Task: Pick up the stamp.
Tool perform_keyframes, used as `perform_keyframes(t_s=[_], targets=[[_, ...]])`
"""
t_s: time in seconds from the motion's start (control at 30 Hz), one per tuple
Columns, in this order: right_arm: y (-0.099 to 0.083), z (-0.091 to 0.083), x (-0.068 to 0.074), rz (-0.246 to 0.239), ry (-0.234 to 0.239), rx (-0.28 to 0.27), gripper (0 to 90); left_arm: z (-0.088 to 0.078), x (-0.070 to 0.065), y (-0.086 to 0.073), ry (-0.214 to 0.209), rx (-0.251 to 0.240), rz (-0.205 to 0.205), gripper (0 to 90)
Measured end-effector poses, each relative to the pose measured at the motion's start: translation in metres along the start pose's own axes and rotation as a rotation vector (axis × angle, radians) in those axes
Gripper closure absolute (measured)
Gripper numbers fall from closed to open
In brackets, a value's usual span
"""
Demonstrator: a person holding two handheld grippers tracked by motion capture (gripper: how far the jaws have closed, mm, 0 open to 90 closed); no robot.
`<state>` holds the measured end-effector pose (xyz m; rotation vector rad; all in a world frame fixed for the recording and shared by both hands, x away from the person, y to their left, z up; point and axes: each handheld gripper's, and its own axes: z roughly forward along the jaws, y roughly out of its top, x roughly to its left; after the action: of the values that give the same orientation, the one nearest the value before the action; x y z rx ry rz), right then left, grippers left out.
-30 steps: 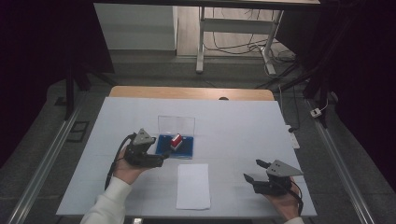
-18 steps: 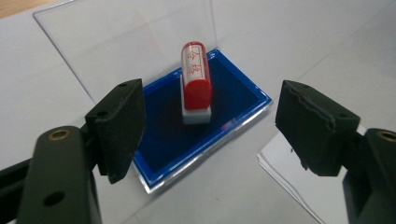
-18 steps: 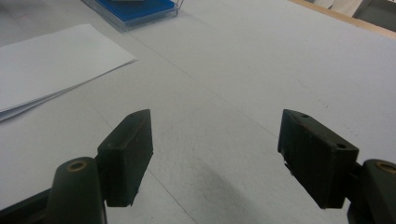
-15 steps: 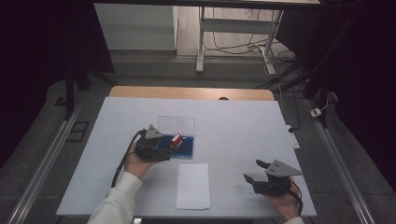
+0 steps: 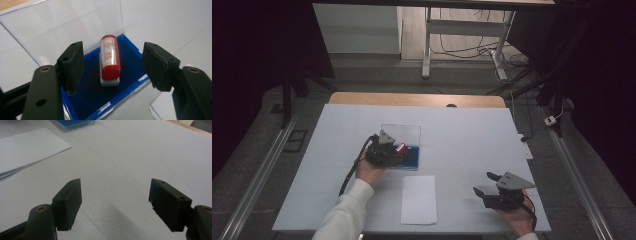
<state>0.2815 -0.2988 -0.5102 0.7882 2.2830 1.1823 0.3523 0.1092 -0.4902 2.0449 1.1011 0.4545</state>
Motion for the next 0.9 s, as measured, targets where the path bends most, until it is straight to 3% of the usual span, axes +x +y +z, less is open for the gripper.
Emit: perform_keyframes(t_s=[0.37,0.9], targets=[[-0.001,0.000,-0.001,-0.001,0.001,0.011,26.8,0.011,-0.001,0.000,0.003,0.023,0.025,50.6],[-0.003,0.000,-0.002,-0.002,-0.002,0.026,27.1,0.016,0.001,0.000,0.007,0.033,0.029,68.2]])
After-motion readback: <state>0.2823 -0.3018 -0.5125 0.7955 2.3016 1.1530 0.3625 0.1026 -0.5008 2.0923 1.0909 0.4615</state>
